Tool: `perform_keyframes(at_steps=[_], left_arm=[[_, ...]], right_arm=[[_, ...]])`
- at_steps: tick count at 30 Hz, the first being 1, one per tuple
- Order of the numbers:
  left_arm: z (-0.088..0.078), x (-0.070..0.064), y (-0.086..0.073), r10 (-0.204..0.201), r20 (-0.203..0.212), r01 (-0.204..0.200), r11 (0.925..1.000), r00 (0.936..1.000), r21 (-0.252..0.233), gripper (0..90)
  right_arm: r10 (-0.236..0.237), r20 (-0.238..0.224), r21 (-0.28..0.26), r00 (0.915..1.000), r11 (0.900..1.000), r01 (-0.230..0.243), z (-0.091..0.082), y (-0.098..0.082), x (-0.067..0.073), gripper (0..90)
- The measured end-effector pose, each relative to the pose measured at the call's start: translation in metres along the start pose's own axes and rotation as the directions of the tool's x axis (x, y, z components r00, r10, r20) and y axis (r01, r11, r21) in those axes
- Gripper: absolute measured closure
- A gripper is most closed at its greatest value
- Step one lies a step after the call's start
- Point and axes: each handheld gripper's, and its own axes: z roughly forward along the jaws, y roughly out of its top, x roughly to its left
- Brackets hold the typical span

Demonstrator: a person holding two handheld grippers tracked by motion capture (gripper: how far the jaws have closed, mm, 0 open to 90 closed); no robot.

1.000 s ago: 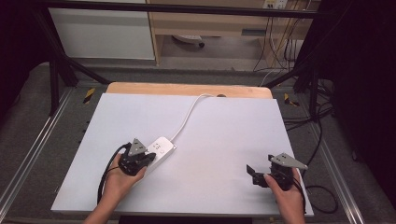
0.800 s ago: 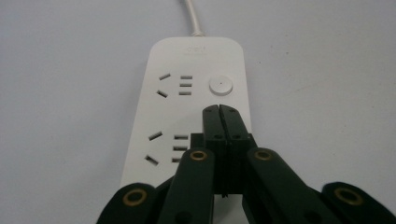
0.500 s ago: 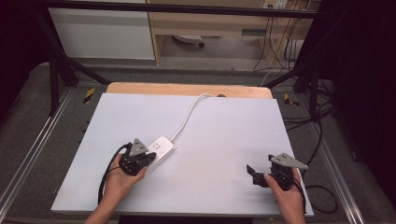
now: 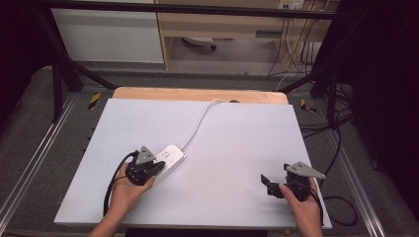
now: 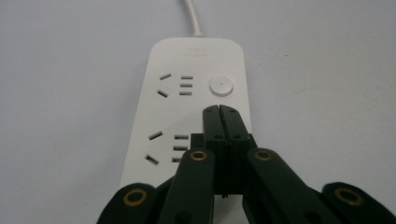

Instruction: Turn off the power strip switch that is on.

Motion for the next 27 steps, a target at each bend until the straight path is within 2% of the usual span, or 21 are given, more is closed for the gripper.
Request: perform_keyframes(at_steps=[15, 22, 27], left_arm=[[-0.003, 0.000, 0.002, 0.004, 0.010, -0.004, 1.0000, 0.9999, -0.007, 90.0], [-0.008, -0.001, 0.003, -0.023, 0.039, 0.026, 0.9972, 0.9990, -0.070, 90.0], [-0.011, -0.001, 0.003, -0.030, 0.045, 0.035, 0.9934, 0.9985, -0.110, 90.0]], right_arm=[[-0.002, 0.001, 0.006, 1.0000, 1.000, 0.002, 0.001, 0.000, 0.000, 2.9], [0.001, -0.002, 0.003, 1.0000, 1.000, -0.001, 0.001, 0.000, 0.000, 2.9], [-0.001, -0.001, 0.003, 1.0000, 1.000, 0.001, 0.001, 0.000, 0.000, 2.9]])
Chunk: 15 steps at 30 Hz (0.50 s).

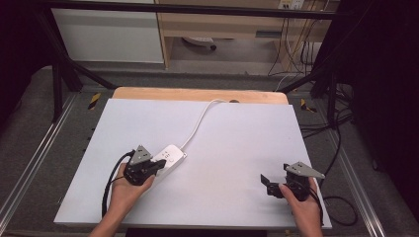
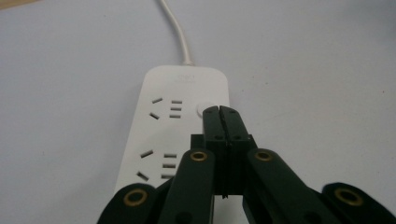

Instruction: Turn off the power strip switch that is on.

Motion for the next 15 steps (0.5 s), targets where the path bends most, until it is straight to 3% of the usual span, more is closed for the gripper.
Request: perform_keyframes(at_steps=[3, 4, 9, 12, 15], left_arm=[[-0.003, 0.001, 0.001, -0.012, -0.001, 0.012, 0.9993, 0.9999, -0.034, 88.9], [-0.004, 0.001, 0.001, -0.019, -0.008, 0.019, 0.9988, 0.9998, -0.045, 79.9], [-0.010, 0.001, 0.003, -0.021, -0.011, 0.020, 0.9960, 0.9997, -0.088, 71.0], [-0.012, 0.002, 0.005, -0.041, -0.013, 0.039, 0.9907, 0.9991, -0.130, 56.3], [-0.015, 0.003, 0.006, -0.050, -0.004, 0.049, 0.9864, 0.9987, -0.157, 47.2]], right_arm=[[0.002, -0.001, 0.000, 1.0000, 1.000, -0.002, 0.000, 0.000, 0.000, 2.9], [0.001, -0.001, 0.001, 1.0000, 1.000, -0.001, 0.000, 0.000, 0.000, 2.9], [-0.004, -0.001, 0.001, 1.0000, 1.000, 0.004, 0.001, 0.000, 0.000, 2.9], [-0.005, 0.000, 0.001, 1.0000, 1.000, 0.005, 0.000, 0.000, 0.000, 2.9], [-0.006, -0.002, 0.001, 1.0000, 1.000, 0.006, 0.001, 0.000, 0.000, 2.9]])
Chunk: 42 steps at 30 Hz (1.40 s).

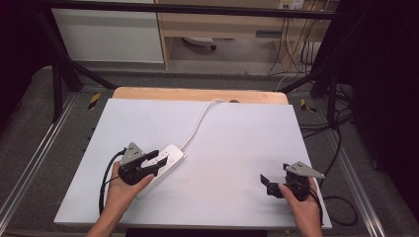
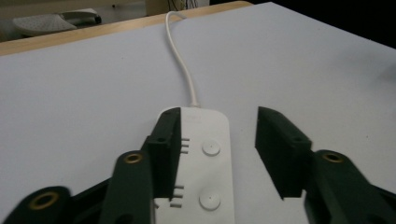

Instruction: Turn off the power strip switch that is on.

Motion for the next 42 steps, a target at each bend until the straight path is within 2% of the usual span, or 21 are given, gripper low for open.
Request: perform_keyframes(at_steps=[2, 8, 11, 22, 30, 42], left_arm=[[-0.002, 0.000, 0.001, -0.010, -0.002, 0.010, 0.9998, 0.9999, -0.015, 42.5], [-0.008, -0.001, 0.006, -0.038, -0.016, 0.038, 0.9985, 0.9991, -0.039, 13.4], [-0.013, -0.002, 0.008, -0.050, -0.039, 0.048, 0.9977, 0.9980, -0.048, 7.8], [-0.042, 0.006, 0.008, -0.092, -0.034, 0.088, 0.9919, 0.9952, -0.091, 6.6], [-0.054, 0.011, 0.005, -0.112, -0.049, 0.106, 0.9886, 0.9926, -0.107, 6.0], [-0.065, 0.021, -0.002, -0.127, -0.082, 0.118, 0.9873, 0.9885, -0.107, 5.6]], right_arm=[[0.001, -0.001, 0.001, 1.0000, 1.000, -0.001, 0.000, 0.000, 0.000, 3.0], [0.001, -0.002, -0.001, 1.0000, 1.000, -0.001, 0.000, 0.000, 0.000, 2.9], [0.001, -0.001, -0.002, 1.0000, 1.000, -0.001, 0.000, 0.000, 0.000, 2.9], [0.001, -0.004, -0.001, 1.0000, 1.000, -0.001, 0.001, 0.000, 0.000, 2.9], [0.001, -0.001, -0.004, 1.0000, 1.000, -0.001, 0.000, 0.000, -0.001, 2.9], [0.003, -0.001, -0.002, 1.0000, 1.000, -0.003, 0.000, 0.000, -0.001, 2.9]])
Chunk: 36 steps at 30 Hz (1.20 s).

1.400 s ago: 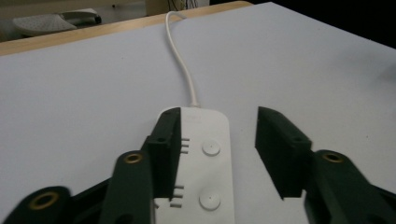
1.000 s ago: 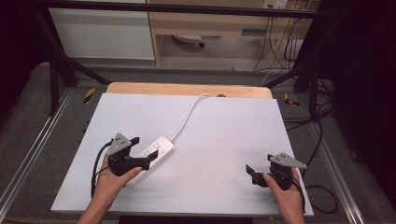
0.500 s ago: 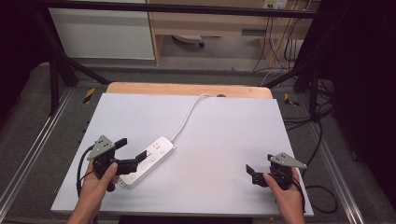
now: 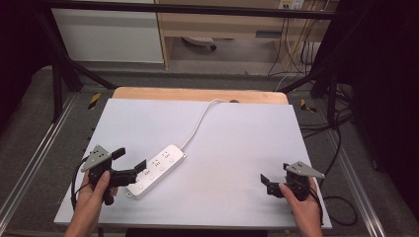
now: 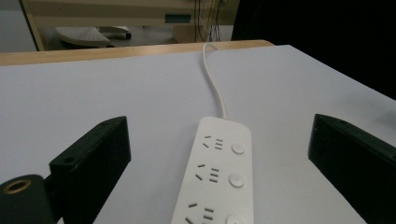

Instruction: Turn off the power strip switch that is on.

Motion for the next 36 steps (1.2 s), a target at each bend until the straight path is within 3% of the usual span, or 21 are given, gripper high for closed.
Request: perform_keyframes(at_steps=[13, 24, 31, 36], left_arm=[[-0.016, 0.025, -0.007, -0.013, -0.073, 0.013, 0.9999, 0.9972, 0.002, 5.6], [-0.028, 0.059, -0.021, -0.051, -0.150, 0.055, 0.9982, 0.9873, 0.025, 6.1], [-0.028, 0.079, -0.034, -0.062, -0.189, 0.078, 0.9940, 0.9800, 0.077, 6.7], [-0.022, 0.079, -0.038, -0.052, -0.196, 0.076, 0.9903, 0.9792, 0.116, 7.1]], right_arm=[[-0.001, 0.002, -0.001, 1.0000, 1.000, 0.001, 0.000, 0.000, 0.000, 2.9], [-0.002, 0.013, 0.003, 0.9999, 1.000, 0.001, 0.001, -0.001, -0.001, 2.9], [0.014, 0.044, 0.045, 0.9990, 0.999, -0.016, 0.006, -0.005, -0.007, 3.0], [0.021, 0.082, 0.116, 0.9964, 0.993, -0.030, 0.016, -0.012, -0.011, 2.8]])
